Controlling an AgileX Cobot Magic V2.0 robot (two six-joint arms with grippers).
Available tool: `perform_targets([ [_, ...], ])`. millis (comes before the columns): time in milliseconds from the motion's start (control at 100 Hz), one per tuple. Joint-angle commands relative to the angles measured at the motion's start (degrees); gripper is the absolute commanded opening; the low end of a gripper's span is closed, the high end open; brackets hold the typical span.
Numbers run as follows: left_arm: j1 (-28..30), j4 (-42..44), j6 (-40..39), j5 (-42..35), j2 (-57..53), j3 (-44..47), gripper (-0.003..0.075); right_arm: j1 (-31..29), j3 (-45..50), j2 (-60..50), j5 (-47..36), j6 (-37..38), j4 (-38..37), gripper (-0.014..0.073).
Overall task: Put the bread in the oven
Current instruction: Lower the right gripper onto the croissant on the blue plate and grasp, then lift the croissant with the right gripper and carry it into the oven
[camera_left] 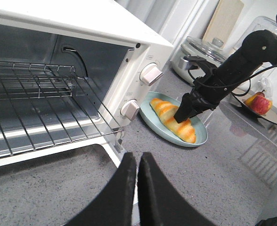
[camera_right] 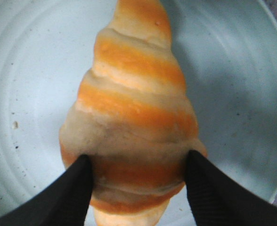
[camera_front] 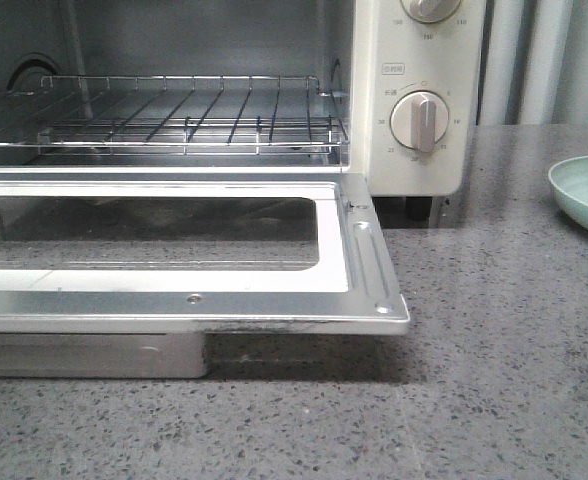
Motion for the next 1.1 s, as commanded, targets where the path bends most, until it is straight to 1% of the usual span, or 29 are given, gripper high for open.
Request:
perform_targets([
  [0, -0.50, -0.88, -0.17, -3.40, 0.18, -1.87, -0.0021, 0.04, -1.11, -0.07, -0.58, 0.30, -1.17, 0.0351],
  [30, -0.50, -0.88, -0.17, -3.40, 0.18, -1.87, -0.0021, 0.04, -1.11, 0.03, -0.34, 0.30, -1.17, 0.0318],
  [50, -0.50, -0.88, -0.17, -3.40, 0.18, -1.87, -0.0021, 0.04, -1.11, 0.13, -0.24, 0.40, -1.17, 0.0273],
  [80, -0.50, -0.88, -0.17, -3.40, 0.18, -1.87, -0.0021, 0.04, -1.11, 0.13, -0.24, 0.52, -1.17, 0.0233],
  [90, -0.50, -0.88, -0.17, -3.40, 0.18, -1.97, -0.0021, 0.04, -1.11, 0.13, -0.24, 0.85, -1.17, 0.0188],
  [120, -0.50, -0.88, -0.17, -3.40, 0.18, -1.92, -0.0021, 0.04, -1.11, 0.13, -0.24, 1.13, -1.17, 0.0140],
  [190, -0.50, -0.88, -0.17, -3.40, 0.18, -2.28, -0.0021, 0.04, -1.11, -0.59, -0.24, 1.39, -1.17, -0.0049],
  [210, -0.50, -0.88, -0.17, -3.40, 0.18, -2.38, -0.0021, 0.04, -1.11, -0.82, -0.24, 1.82, -1.04, -0.0080],
  [260, -0.50, -0.75, -0.07, -3.40, 0.18, -2.38, -0.0021, 0.04, -1.11, -1.75, -0.24, 1.82, -0.76, -0.0064],
  [430, -0.50, 0.18, -0.07, -3.69, 0.18, -2.38, -0.0021, 0.04, -1.11, -7.51, 0.98, 1.82, -0.21, -0.0065],
  [520, -0.50, 0.26, -0.07, -4.83, 0.18, -2.38, -0.0021, 1.38, -1.11, -11.63, 2.93, 1.02, -0.10, -0.0066],
  [650, -0.50, 0.40, -0.07, -7.09, 0.18, -2.38, -0.0021, 5.70, -1.11, -17.84, 5.55, -0.65, -0.10, -0.0069],
  [710, -0.50, 0.40, -0.07, -8.09, 0.18, -2.38, -0.0021, 7.91, -1.11, -20.83, 8.30, -2.43, -0.10, -0.0069],
  [810, -0.50, 0.66, -0.07, -9.60, 0.18, -2.38, -0.0021, 11.43, -1.11, -25.57, 12.05, -2.44, -0.10, -0.0069],
  [880, -0.50, 1.24, -0.07, -10.55, 0.18, -2.38, -0.0021, 13.48, -1.11, -28.37, 12.55, -2.44, 0.30, -0.0069],
  [980, -0.50, 1.88, -0.07, -11.43, 0.18, -2.38, -0.0021, 16.75, -1.11, -32.15, 12.92, -2.44, 2.67, -0.0069],
  [1090, -0.50, 1.97, -0.07, -12.19, 0.18, -2.38, -0.0021, 20.49, -1.11, -33.70, 14.21, -2.44, 5.94, -0.0068],
])
